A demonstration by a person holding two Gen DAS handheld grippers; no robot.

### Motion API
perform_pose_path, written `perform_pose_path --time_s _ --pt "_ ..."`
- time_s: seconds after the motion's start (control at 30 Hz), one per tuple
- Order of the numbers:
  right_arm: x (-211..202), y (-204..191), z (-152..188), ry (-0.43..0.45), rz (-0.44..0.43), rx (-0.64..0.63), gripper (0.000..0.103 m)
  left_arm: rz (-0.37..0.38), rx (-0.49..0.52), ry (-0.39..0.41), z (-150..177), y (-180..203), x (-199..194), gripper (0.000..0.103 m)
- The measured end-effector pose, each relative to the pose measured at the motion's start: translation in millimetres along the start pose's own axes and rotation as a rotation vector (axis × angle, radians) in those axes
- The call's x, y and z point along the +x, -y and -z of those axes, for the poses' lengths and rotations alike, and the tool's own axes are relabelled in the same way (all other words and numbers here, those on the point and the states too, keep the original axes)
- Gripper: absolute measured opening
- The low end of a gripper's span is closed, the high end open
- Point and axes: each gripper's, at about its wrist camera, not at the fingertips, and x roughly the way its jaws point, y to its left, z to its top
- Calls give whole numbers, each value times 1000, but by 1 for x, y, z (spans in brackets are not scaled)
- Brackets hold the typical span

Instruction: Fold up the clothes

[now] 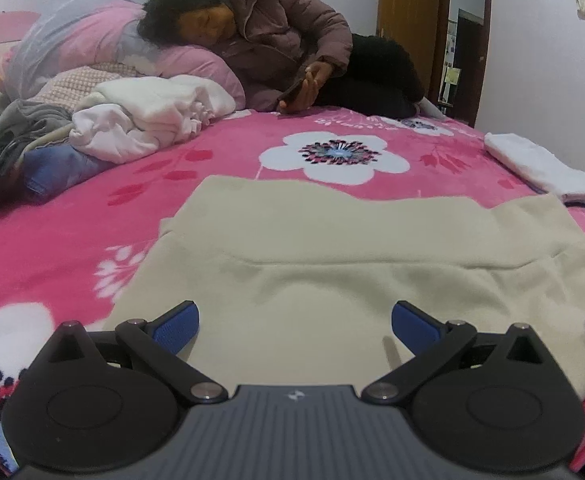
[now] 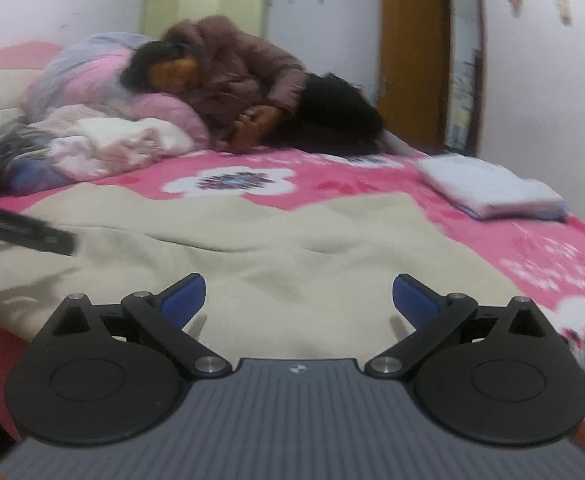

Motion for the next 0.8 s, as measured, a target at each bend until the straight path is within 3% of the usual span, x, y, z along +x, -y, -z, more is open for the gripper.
perform_pose_path --time_s 0.07,0.23,0.33,0.47,0.57,0.73,0.8 --pt "-2 17 1 -16 54 39 99 -15 21 -1 3 -2 2 103" --pt "-5 49 -4 -26 57 186 98 -21 34 9 6 -3 6 103" --pt "1 41 -4 -60 -9 156 97 -16 28 9 6 -6 7 103" --pt "15 46 6 -129 61 120 94 -2 22 11 7 -12 7 103" --pt "12 69 7 -145 93 206 94 8 4 12 9 -17 8 103" --pt "14 77 -3 -158 143 230 94 11 -12 11 7 -22 8 103" --pt "9 71 -12 -123 120 232 94 15 -24 12 7 -25 7 103"
